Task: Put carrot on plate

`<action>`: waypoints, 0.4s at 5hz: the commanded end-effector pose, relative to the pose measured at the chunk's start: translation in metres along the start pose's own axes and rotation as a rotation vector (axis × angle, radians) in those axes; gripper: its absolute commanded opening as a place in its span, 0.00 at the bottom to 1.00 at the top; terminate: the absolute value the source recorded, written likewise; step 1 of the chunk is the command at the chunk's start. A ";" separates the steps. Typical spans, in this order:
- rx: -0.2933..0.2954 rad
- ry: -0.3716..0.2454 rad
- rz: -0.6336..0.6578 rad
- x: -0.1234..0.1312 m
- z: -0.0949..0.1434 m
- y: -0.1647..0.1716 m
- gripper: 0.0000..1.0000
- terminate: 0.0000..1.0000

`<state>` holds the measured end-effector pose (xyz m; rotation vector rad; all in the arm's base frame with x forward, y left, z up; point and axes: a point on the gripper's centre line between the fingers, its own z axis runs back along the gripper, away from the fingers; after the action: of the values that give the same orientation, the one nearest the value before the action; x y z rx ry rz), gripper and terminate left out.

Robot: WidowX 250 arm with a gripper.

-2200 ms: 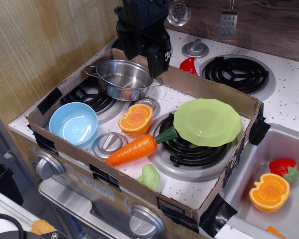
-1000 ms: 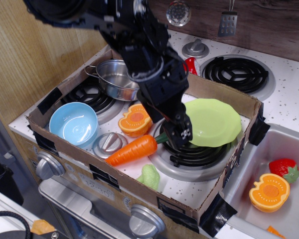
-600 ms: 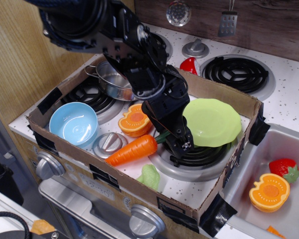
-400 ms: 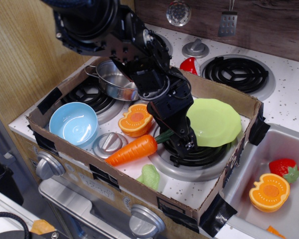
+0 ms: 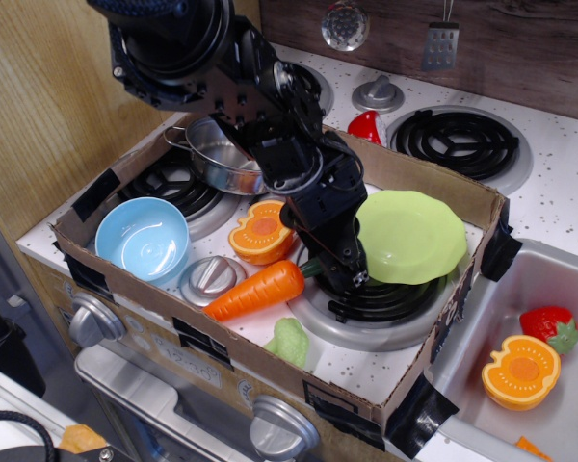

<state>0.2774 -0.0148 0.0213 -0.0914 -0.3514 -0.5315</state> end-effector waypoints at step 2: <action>0.109 0.010 -0.001 0.012 0.039 -0.008 0.00 0.00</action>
<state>0.2669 -0.0211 0.0495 0.0076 -0.3206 -0.5207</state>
